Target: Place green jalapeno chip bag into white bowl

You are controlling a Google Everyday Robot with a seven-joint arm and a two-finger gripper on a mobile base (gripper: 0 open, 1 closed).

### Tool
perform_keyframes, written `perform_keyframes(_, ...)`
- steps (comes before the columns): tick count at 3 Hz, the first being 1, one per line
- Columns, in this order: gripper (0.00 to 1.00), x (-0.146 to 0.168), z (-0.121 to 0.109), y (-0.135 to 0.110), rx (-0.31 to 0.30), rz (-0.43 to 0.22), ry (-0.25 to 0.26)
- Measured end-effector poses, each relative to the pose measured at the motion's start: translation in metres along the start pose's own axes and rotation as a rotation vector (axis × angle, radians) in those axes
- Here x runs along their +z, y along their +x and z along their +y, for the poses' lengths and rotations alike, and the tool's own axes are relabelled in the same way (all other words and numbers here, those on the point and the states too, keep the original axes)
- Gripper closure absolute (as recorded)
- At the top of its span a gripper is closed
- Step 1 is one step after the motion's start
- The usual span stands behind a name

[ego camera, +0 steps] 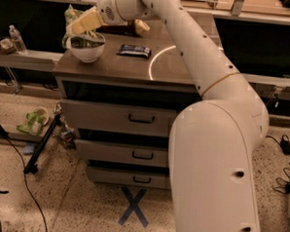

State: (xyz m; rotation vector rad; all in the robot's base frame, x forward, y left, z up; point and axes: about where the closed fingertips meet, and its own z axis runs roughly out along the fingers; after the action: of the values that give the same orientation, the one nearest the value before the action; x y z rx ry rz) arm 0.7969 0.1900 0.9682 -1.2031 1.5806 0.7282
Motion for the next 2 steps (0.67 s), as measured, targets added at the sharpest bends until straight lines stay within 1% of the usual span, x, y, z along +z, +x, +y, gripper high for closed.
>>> perform_keyframes(1, 0.00, -0.032, -0.023, 0.005, 0.017, 0.000, 0.069)
perform_keyframes(2, 0.00, -0.093, -0.058, 0.015, 0.046, -0.001, 0.182)
